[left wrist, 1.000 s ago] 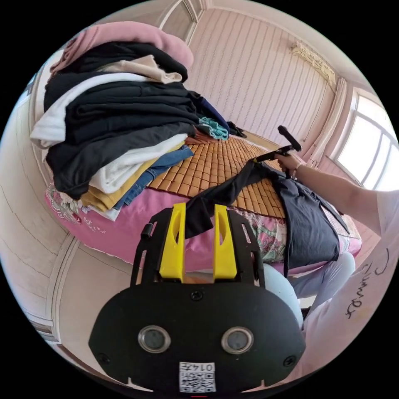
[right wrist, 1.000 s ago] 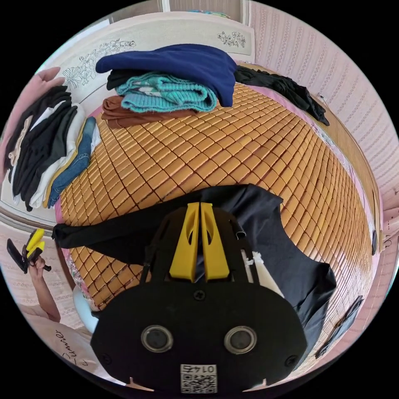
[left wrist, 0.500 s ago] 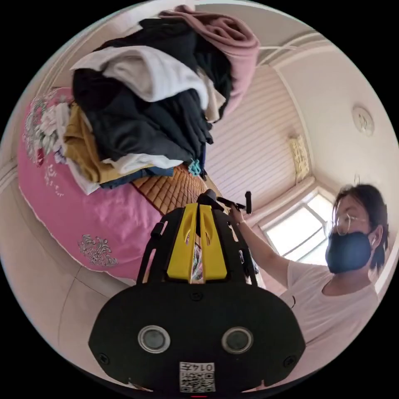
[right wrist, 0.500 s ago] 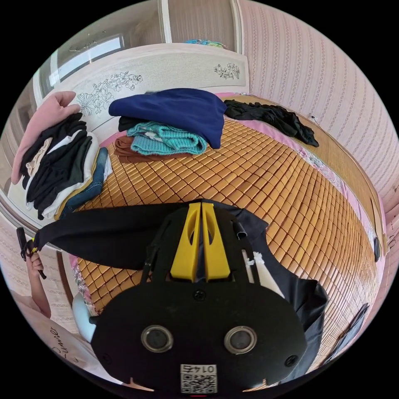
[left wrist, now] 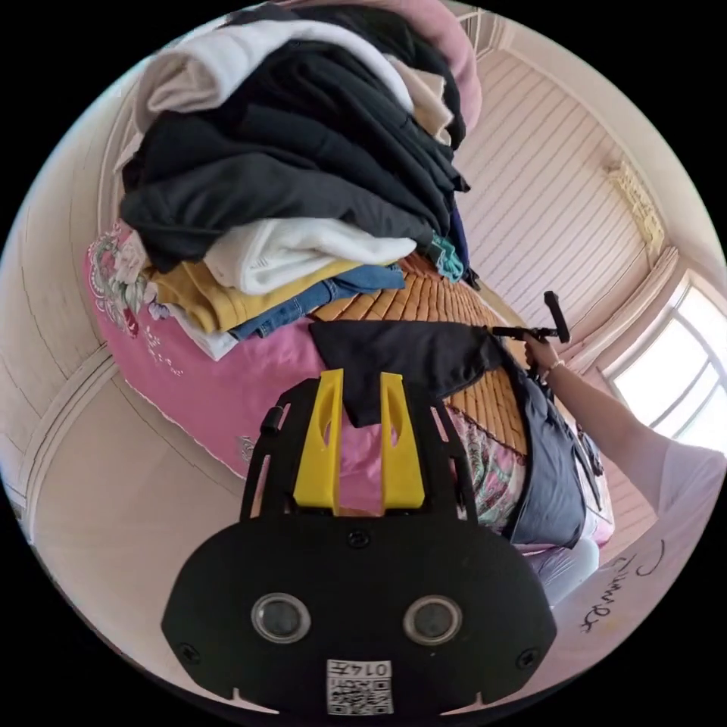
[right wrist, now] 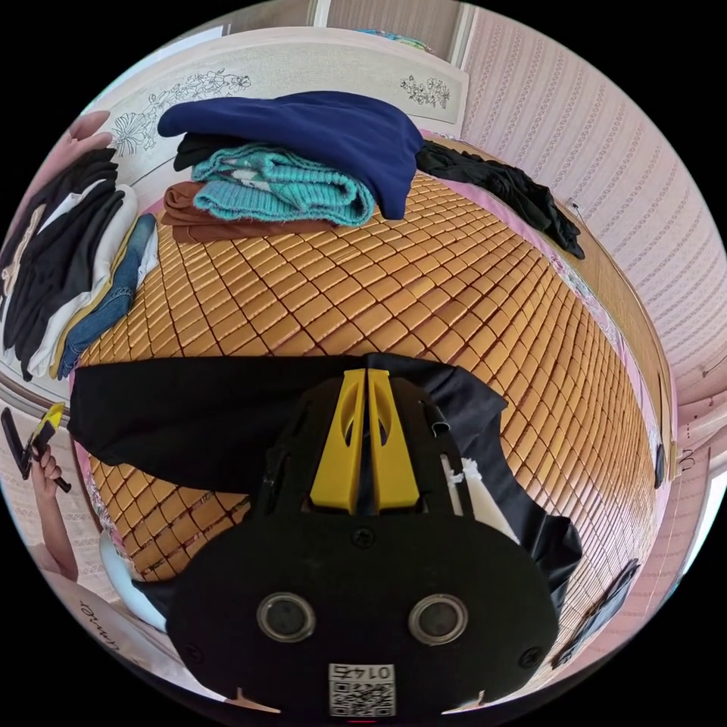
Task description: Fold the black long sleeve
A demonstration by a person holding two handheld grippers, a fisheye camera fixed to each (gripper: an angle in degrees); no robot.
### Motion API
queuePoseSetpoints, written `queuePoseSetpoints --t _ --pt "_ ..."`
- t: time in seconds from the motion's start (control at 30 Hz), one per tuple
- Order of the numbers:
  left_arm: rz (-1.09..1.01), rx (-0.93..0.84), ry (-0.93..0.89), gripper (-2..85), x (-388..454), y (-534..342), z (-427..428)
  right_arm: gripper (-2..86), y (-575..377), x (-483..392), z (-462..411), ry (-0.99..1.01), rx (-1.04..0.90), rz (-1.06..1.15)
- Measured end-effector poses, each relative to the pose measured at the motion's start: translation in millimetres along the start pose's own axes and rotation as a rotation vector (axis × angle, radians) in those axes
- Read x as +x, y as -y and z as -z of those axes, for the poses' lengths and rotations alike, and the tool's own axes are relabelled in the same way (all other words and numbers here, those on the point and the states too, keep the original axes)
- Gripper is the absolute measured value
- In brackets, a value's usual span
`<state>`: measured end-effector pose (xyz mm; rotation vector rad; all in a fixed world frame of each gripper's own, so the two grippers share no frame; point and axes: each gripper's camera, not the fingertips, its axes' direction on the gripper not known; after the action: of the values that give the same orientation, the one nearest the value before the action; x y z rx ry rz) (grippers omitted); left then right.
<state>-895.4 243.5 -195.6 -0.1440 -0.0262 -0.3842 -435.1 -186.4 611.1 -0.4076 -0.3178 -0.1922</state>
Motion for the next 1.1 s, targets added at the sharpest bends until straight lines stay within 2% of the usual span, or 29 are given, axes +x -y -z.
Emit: queuePoseSetpoints --t 0.03,0.1,0.23,0.33,0.5,0.6,0.7,0.8,0.93,1.1 --pt "-0.015 -0.058 0.024 3.7 3 0 -17 -0.4 1 0 3 0.0 -0.004 0.005" --pt "-0.091 -0.047 0.09 0.3 11 0 -25 -0.4 5 2 6 -0.001 -0.023 0.012" --pt "-0.155 0.043 0.204 -0.8 24 2 -25 -0.5 17 12 22 0.023 -0.029 0.003" --pt "-0.226 -0.044 0.289 -0.7 28 4 -54 -0.5 19 20 33 0.05 -0.027 -0.034" --pt "-0.138 -0.014 0.209 3.0 16 -1 -60 1.4 7 38 69 0.112 -0.029 -0.036" --pt "-0.105 0.062 0.2 5.3 14 -18 -38 3.6 -23 61 123 0.145 0.09 -0.082" --pt "-0.144 0.116 0.194 5.0 22 -42 -19 4.8 -84 79 192 0.236 0.231 -0.099" --pt "-0.178 0.068 0.142 5.1 35 -60 -24 6.1 -176 80 257 0.243 0.279 -0.086" --pt "-0.284 -0.038 -0.047 5.6 85 -89 -53 7.3 -335 76 327 0.192 0.226 -0.22" --pt "-0.413 -0.208 -0.21 8.0 161 -135 -102 10.4 -484 61 373 0.087 0.101 -0.468"
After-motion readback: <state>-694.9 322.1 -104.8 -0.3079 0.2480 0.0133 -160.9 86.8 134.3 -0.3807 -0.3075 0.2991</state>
